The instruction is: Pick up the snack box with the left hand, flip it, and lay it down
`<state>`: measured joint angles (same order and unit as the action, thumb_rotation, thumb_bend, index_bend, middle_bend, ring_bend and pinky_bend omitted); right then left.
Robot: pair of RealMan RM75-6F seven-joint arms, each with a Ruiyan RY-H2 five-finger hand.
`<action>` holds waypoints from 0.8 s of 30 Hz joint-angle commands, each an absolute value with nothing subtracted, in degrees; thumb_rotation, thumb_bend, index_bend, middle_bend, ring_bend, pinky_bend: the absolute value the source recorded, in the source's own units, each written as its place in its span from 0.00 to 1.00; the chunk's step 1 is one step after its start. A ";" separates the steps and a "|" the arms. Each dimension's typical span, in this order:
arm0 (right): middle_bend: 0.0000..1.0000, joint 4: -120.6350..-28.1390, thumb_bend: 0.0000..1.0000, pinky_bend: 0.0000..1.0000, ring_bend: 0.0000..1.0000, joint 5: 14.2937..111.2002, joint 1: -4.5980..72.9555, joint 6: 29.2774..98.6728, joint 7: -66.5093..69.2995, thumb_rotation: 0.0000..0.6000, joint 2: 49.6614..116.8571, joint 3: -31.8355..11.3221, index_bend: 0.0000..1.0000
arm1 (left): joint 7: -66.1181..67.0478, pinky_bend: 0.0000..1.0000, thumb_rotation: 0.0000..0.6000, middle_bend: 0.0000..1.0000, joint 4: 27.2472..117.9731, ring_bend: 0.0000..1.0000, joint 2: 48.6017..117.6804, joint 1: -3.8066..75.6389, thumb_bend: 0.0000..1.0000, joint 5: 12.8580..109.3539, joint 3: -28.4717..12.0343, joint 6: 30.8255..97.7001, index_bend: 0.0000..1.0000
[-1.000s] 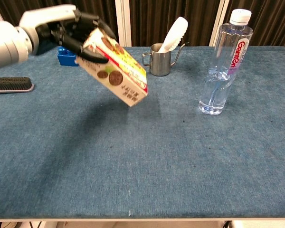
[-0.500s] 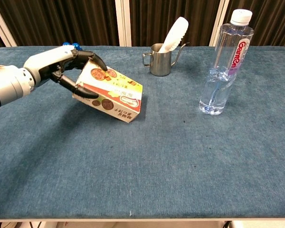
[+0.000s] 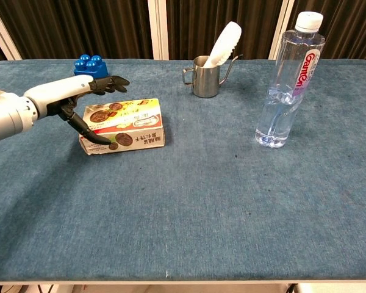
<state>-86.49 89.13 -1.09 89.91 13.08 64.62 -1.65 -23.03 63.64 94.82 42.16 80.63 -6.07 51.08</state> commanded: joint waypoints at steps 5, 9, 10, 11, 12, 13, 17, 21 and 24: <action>0.06 -85.56 0.22 0.03 0.00 88.92 -1.47 90.36 14.61 1.00 64.35 -1.74 0.00 | -15.75 0.03 1.00 0.00 71.76 0.00 87.92 38.75 0.00 78.03 -7.48 56.33 0.00; 0.06 -84.53 0.22 0.03 0.00 88.79 -1.58 90.38 15.88 1.00 64.42 -1.77 0.00 | -10.42 0.03 1.00 0.00 78.78 0.00 81.25 34.67 0.00 76.39 -6.98 60.79 0.00; 0.06 -84.27 0.22 0.03 0.00 88.79 -1.56 90.34 16.18 1.00 64.44 -1.78 0.00 | -9.61 0.03 1.00 0.00 80.35 0.00 79.75 33.72 0.00 75.78 -6.81 61.48 0.00; 0.06 -84.02 0.22 0.03 0.00 88.80 -1.55 90.32 16.47 1.00 64.48 -1.79 0.00 | -8.93 0.03 1.00 0.00 81.90 0.00 78.23 32.76 0.00 75.18 -6.63 62.15 0.00; 0.06 -83.68 0.22 0.03 0.00 88.81 -1.53 90.26 16.83 1.00 64.54 -1.78 0.00 | -8.35 0.03 1.00 0.00 83.92 0.00 76.29 31.41 0.00 74.34 -6.43 63.16 0.00; 0.06 -83.42 0.22 0.03 0.00 88.86 -1.52 90.21 17.09 1.00 64.56 -1.75 0.00 | -8.07 0.03 1.00 0.00 85.35 0.00 74.89 30.35 0.00 73.73 -6.22 63.91 0.00; 0.06 -82.50 0.22 0.03 0.00 89.15 -1.46 90.06 18.00 1.00 64.51 -1.57 0.00 | -6.61 0.03 1.00 0.00 90.69 0.00 69.53 25.41 0.00 71.81 -4.61 67.75 0.00; 0.06 -82.02 0.22 0.03 0.00 89.62 -1.18 90.20 18.43 1.00 64.59 -1.69 0.00 | -2.31 0.03 1.00 0.00 93.39 0.00 66.91 19.85 0.00 71.48 -2.30 74.13 0.00; 0.06 -82.13 0.22 0.03 0.00 90.36 -0.98 90.56 18.05 1.00 64.74 -1.66 0.00 | -1.14 0.03 1.00 0.00 94.65 0.00 66.34 15.57 0.00 72.40 -0.64 79.35 0.00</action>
<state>-82.09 90.25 -1.04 90.47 18.15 64.69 -1.67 -3.06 92.84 67.56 19.01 72.09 -2.57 75.08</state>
